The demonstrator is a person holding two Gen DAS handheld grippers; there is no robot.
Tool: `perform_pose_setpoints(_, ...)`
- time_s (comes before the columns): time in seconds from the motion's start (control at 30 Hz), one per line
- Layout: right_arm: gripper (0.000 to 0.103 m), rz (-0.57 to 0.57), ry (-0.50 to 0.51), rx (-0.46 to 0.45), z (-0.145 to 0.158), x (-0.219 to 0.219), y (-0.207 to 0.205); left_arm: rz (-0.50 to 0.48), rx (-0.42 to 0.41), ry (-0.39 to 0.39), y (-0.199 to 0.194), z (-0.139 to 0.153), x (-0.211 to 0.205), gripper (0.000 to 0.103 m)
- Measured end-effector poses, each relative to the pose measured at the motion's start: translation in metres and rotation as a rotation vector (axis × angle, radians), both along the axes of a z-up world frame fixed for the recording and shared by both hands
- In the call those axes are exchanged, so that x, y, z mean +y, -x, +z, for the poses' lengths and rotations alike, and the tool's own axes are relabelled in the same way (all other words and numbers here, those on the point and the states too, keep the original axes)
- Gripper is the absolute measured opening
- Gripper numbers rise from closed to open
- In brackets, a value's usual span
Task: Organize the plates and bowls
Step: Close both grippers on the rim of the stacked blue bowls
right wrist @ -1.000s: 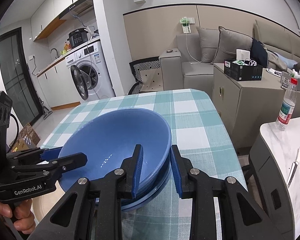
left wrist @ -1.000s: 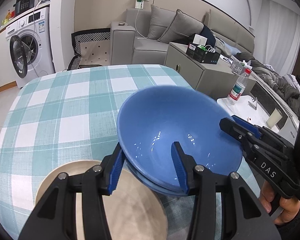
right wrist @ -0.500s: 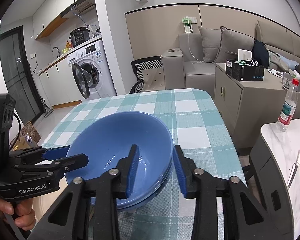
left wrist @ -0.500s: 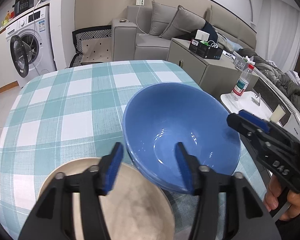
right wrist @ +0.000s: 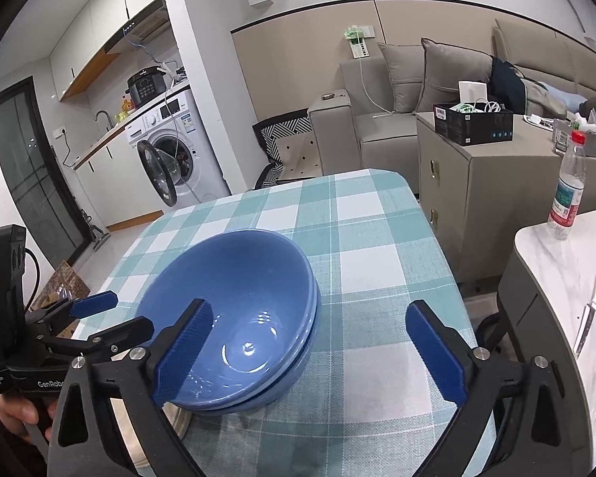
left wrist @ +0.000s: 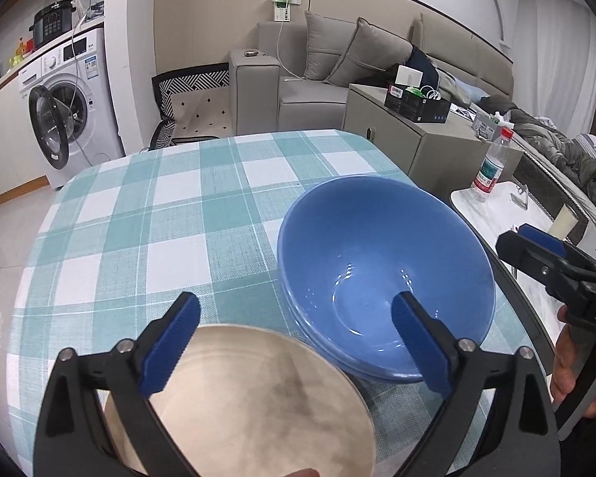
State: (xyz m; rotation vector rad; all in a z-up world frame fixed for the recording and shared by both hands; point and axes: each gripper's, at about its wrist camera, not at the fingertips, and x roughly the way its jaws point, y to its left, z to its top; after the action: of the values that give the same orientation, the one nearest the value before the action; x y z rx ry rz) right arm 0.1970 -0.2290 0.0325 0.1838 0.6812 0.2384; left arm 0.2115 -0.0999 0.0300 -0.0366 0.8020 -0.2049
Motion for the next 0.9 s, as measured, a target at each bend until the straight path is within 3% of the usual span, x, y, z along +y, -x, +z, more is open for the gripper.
perform_pose_setpoints(0.43, 0.102, 0.016, 0.031, 0.055, -0.013, 0.004, -0.007, 0.027, 0.016, 0.037, -0.005, -0.006, 0.01, 0.103)
perform_pose_setpoints(0.9, 0.102, 0.033, -0.063, 0.149, -0.037, 0.006, -0.018, 0.049, 0.059, 0.032, -0.017, -0.02, 0.007, 0.103)
